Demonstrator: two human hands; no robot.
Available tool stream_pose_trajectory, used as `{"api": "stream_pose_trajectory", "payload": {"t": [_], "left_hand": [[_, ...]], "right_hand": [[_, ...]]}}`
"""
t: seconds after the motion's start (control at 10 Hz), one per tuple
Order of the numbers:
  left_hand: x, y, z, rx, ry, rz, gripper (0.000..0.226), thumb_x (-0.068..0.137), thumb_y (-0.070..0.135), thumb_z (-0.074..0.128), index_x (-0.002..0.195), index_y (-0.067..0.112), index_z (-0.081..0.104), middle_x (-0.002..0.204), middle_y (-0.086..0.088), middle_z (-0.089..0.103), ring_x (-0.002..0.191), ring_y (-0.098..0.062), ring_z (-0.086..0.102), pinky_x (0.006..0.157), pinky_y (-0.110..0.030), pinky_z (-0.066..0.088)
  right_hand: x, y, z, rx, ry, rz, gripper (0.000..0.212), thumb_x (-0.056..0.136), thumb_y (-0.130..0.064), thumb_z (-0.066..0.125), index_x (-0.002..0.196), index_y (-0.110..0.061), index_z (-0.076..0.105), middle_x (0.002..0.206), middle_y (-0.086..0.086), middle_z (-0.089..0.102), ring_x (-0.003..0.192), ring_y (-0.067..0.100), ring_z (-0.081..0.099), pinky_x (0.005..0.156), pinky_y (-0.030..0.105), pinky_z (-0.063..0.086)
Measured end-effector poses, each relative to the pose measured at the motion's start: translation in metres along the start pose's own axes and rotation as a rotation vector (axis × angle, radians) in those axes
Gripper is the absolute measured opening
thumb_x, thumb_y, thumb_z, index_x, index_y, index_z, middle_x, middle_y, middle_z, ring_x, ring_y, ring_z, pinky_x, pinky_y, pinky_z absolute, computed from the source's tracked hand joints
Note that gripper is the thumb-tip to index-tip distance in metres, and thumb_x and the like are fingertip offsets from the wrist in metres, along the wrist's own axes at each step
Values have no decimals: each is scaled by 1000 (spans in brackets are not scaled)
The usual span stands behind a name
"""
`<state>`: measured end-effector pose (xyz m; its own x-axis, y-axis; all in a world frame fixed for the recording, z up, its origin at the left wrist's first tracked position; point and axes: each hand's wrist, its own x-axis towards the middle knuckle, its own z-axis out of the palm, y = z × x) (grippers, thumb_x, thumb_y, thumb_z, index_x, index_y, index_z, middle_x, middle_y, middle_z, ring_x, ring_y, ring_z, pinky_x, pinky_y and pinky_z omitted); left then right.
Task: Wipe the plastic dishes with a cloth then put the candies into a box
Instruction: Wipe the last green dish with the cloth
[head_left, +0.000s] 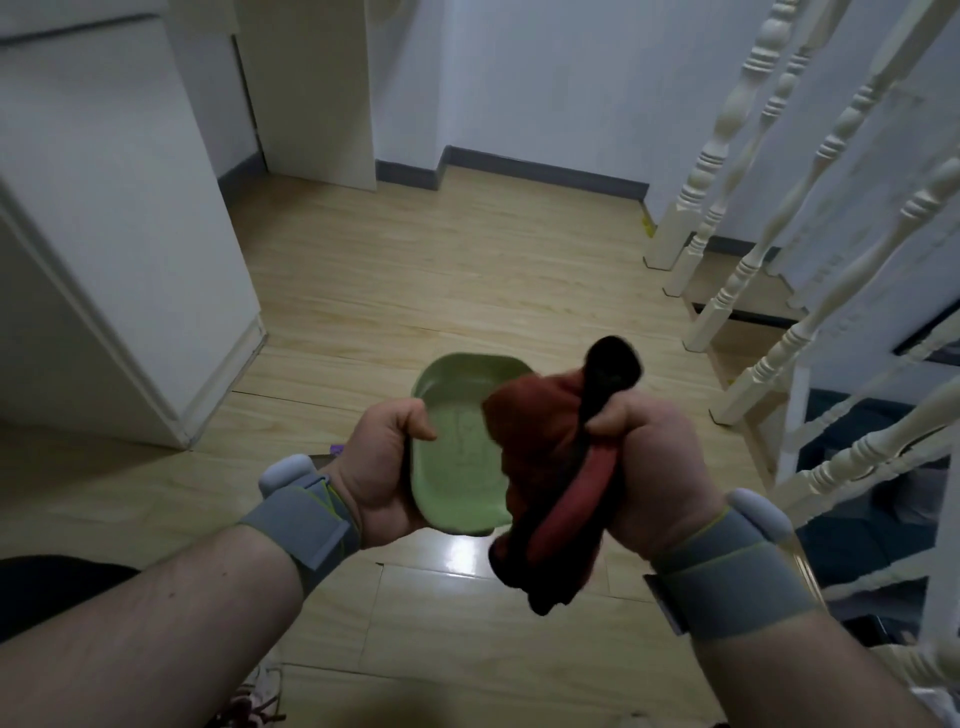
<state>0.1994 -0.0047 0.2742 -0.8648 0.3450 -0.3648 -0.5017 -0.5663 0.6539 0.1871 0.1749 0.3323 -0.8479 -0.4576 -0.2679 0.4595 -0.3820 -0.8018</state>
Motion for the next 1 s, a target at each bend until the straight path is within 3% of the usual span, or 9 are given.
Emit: {"api": "stream_pose_trajectory", "payload": {"t": [0.1, 0.2, 0.3, 0.4, 0.5, 0.6, 0.7, 0.8, 1.0], "left_hand": [[-2, -7, 4, -30, -56, -34, 54, 55, 15, 50, 104, 8, 71, 102, -15, 67, 92, -34, 60, 91, -46, 46], [-3, -9, 5, -44, -92, -50, 65, 47, 15, 59, 112, 6, 65, 109, -18, 62, 103, -36, 53, 100, -50, 38], [-5, -10, 3, -80, -63, -60, 77, 39, 16, 67, 115, 9, 60, 111, -18, 55, 102, -35, 48, 90, -44, 41], [-7, -10, 3, -102, -60, -57, 85, 39, 17, 68, 122, 9, 56, 119, -20, 46, 107, -36, 40, 94, -48, 36], [-8, -9, 4, -66, -75, -34, 83, 51, 19, 61, 130, -2, 53, 129, -24, 46, 115, -41, 43, 110, -56, 25], [-6, -7, 7, -130, -32, 49, 61, 80, 34, 52, 131, 0, 57, 140, -24, 51, 128, -39, 49, 114, -55, 29], [-6, -5, 8, -132, 25, 74, 75, 86, 62, 43, 125, 0, 61, 135, -24, 56, 127, -39, 52, 110, -51, 36], [-9, -4, 7, -114, 31, 94, 82, 83, 70, 38, 122, 2, 65, 135, -23, 55, 127, -38, 52, 109, -50, 39], [-8, -1, 13, -2, 43, 160, 72, 83, 64, 35, 110, 8, 73, 124, -18, 65, 114, -31, 64, 96, -44, 51]], "right_hand": [[11, 7, -2, -181, 113, -96, 45, 54, -10, 48, 94, -2, 68, 83, 22, 64, 69, 34, 62, 69, 46, 53], [20, 36, -12, -1388, 374, -726, 35, 57, -17, 62, 91, -24, 69, 99, 10, 61, 91, 30, 56, 82, 41, 47], [21, 50, -16, -1623, 506, -934, 31, 71, -14, 68, 101, -16, 62, 92, 10, 55, 74, 30, 52, 61, 39, 48], [19, 55, -13, -1554, 459, -887, 22, 78, -20, 65, 100, -15, 67, 93, 9, 58, 74, 29, 56, 58, 38, 52], [14, 67, -6, -1698, 324, -578, 59, 80, -50, 52, 131, -21, 56, 129, 9, 53, 109, 29, 50, 92, 41, 48], [10, 75, -3, -1764, 233, -484, 77, 72, -48, 49, 145, -24, 39, 142, 10, 41, 117, 32, 44, 98, 47, 44], [7, 74, 1, -1663, 114, -556, 63, 73, -33, 48, 135, -25, 50, 129, 6, 49, 100, 29, 51, 83, 45, 51], [6, 71, 3, -1654, 20, -571, 53, 74, -33, 44, 124, -28, 60, 118, 2, 55, 94, 27, 54, 76, 41, 52], [14, 60, -3, -1690, 390, -440, 45, 83, -24, 53, 128, -20, 57, 113, 10, 49, 96, 30, 54, 80, 34, 49]]}}
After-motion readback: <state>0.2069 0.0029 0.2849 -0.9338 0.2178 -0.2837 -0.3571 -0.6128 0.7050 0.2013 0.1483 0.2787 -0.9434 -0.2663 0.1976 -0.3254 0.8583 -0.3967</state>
